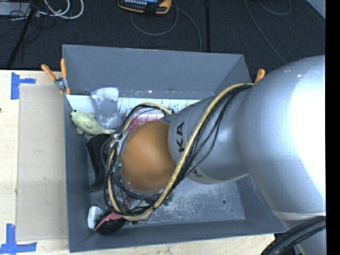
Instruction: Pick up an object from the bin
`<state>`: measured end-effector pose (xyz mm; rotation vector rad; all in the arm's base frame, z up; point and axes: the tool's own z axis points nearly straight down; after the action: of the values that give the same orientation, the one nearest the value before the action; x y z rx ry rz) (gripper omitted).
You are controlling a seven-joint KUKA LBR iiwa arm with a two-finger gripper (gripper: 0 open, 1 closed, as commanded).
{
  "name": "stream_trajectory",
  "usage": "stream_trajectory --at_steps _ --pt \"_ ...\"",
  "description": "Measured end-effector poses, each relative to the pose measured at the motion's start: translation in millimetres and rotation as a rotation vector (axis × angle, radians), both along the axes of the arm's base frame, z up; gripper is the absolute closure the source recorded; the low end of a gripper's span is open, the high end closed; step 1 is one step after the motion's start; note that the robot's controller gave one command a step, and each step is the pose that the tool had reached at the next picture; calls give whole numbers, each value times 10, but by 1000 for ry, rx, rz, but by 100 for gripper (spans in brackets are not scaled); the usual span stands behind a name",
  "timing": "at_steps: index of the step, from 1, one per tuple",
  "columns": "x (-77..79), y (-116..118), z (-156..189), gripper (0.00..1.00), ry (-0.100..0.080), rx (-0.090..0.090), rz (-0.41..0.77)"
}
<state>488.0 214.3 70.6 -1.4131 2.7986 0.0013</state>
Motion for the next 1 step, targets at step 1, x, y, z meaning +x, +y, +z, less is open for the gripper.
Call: stream_trajectory --at_steps 1 --pt "-2 -3 14 100 0 0 -2"
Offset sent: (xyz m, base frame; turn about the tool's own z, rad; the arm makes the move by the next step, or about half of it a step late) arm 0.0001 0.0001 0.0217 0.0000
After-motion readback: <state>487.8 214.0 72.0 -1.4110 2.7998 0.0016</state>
